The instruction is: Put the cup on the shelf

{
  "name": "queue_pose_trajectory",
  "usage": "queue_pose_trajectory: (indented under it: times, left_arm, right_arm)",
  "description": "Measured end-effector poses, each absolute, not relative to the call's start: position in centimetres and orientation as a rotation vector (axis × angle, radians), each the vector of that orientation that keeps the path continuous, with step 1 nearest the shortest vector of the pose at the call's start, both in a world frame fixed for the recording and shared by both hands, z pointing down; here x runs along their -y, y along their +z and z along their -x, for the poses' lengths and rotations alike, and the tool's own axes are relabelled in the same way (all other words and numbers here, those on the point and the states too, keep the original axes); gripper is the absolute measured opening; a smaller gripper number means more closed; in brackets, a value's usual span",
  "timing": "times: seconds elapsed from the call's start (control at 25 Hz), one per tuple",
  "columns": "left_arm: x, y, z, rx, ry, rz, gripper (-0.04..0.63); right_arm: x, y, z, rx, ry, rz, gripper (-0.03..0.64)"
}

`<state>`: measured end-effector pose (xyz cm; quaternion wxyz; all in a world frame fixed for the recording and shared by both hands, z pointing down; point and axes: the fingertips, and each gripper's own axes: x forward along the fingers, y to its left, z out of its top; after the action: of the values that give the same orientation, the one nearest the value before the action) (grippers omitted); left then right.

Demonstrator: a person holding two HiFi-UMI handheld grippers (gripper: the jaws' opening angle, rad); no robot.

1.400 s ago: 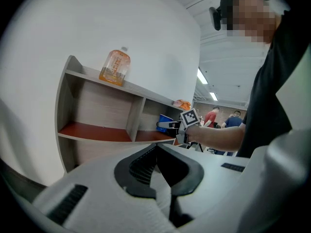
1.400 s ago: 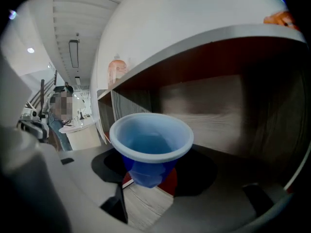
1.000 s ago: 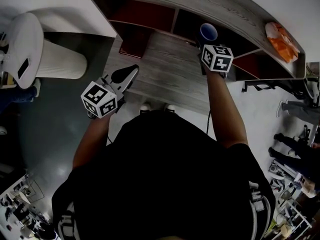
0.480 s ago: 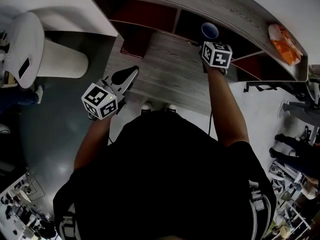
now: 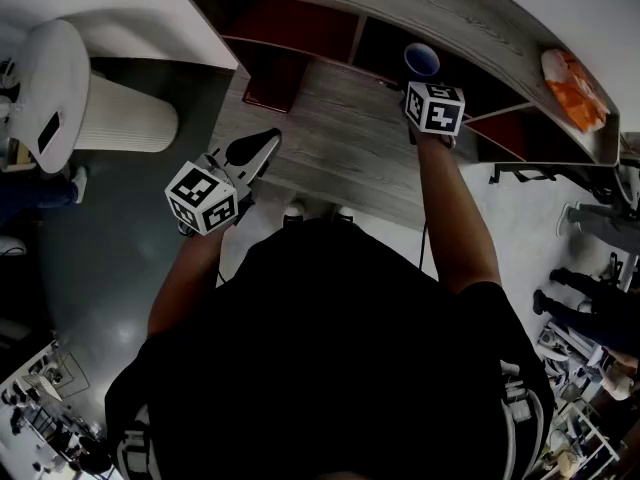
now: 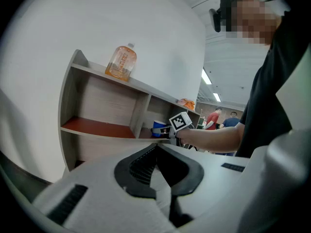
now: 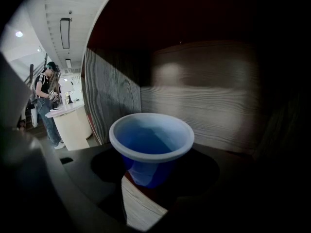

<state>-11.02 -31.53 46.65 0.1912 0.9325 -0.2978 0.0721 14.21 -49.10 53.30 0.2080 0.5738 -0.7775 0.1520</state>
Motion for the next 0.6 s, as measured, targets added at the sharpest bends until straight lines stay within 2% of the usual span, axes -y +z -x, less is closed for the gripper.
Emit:
queue_pose_trajectory:
  times: [0.6]
  left_arm:
    - [31.64, 46.68, 11.13, 0.836, 0.203, -2.620, 0.018]
  right_arm:
    - [49.14, 53.50, -14.10, 2.152, 0.413, -1.597, 0.288]
